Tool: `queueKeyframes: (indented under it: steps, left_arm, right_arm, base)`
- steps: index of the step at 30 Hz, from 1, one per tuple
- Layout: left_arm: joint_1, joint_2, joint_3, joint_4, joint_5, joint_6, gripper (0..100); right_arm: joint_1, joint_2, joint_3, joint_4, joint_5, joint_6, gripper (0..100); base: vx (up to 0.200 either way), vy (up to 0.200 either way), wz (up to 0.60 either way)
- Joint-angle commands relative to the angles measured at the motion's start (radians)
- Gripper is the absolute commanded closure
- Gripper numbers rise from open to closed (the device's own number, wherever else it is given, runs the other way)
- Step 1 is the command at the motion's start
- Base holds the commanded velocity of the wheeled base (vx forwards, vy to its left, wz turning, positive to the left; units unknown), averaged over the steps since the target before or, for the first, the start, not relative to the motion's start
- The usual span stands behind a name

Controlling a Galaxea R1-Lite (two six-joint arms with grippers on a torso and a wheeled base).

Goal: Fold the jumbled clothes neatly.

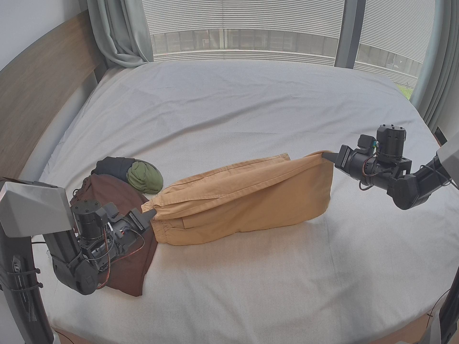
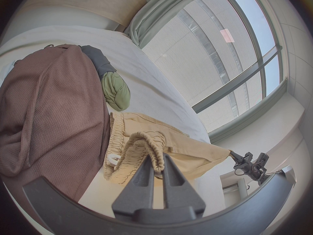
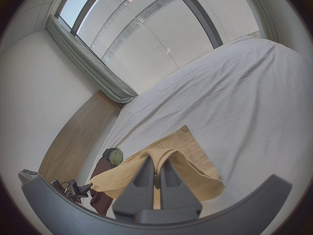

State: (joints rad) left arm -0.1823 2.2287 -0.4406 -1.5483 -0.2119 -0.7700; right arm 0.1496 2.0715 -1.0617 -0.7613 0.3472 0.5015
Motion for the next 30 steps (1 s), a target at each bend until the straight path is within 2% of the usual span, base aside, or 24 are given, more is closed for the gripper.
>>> queueKeyframes:
  steps: [1, 24, 30]
  left_arm:
    - [0.003, 0.02, -0.012, 0.001, 0.005, -0.003, 100]
    - [0.011, 0.138, -0.153, 0.001, 0.094, -0.034, 100]
    - [0.014, 0.155, -0.173, 0.001, 0.1, -0.034, 100]
  right_arm:
    - [0.008, 0.05, -0.055, 0.011, -0.001, 0.0, 100]
    - [0.028, 0.26, -0.258, 0.0, -0.008, 0.005, 100]
    - [0.028, 0.302, -0.311, -0.009, -0.033, 0.005, 100]
  base:
    - [0.0, 0.0, 0.0]
    - [0.0, 0.0, 0.0]
    - [0.0, 0.0, 0.0]
